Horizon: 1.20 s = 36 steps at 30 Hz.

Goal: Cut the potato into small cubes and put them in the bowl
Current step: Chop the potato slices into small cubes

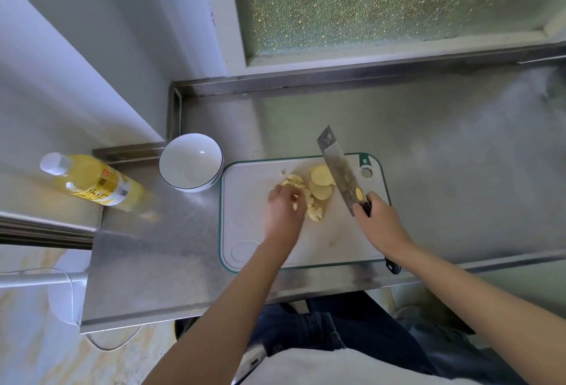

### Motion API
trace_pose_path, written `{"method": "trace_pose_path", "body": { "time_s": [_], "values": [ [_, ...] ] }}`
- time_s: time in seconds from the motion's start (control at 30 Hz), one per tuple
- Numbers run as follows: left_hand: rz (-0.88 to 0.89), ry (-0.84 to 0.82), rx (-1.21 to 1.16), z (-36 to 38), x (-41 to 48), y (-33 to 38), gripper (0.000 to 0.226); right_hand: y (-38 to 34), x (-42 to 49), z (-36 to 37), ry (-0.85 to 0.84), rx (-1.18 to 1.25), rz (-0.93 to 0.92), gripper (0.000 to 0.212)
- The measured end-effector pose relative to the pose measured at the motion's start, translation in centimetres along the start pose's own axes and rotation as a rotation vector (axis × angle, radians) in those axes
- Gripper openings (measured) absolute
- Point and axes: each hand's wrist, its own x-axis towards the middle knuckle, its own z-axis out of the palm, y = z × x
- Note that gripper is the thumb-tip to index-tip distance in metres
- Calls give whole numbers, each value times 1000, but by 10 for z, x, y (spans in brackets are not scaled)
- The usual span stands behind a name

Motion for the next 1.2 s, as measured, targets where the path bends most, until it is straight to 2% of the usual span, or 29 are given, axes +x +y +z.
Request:
{"method": "trace_pose_path", "body": {
  "time_s": [0.07,0.17,0.3,0.4,0.5,0.6,0.67,0.77,0.87,1.0,1.2],
  "values": [
    [-133,78,-102,-15,-2,-15,9,-4,-2,4,-26,9,-15,25],
    [-331,39,-144,-31,-5,-30,12,-10,-2,11,-73,2,-38,25],
    [-414,-50,-133,-33,-9,-43,10,-18,-2,20,-109,-27,-74,28],
    [-410,-57,-141,-34,-6,-42,4,-25,-4,24,-126,-33,-104,30],
    [-415,-85,-109,-35,-6,-38,8,-31,-6,28,-153,-40,-118,27],
    [-404,-103,-66,-33,-7,-36,23,-32,-8,31,-171,-41,-123,18],
    [-369,-129,-39,-31,-8,-33,37,-31,-9,33,-176,-37,-119,19],
    [-211,-216,139,-23,-10,-33,59,-31,-9,32,-176,-41,-124,17],
    [-101,-249,283,-20,-10,-35,57,-30,-7,31,-175,-55,-131,15],
    [-105,-271,314,-21,-6,-35,55,-29,-6,30,-176,-53,-124,17],
    [-251,-181,277,-28,-2,-40,53,-32,-8,34,-182,-37,-125,16]
  ]
}}
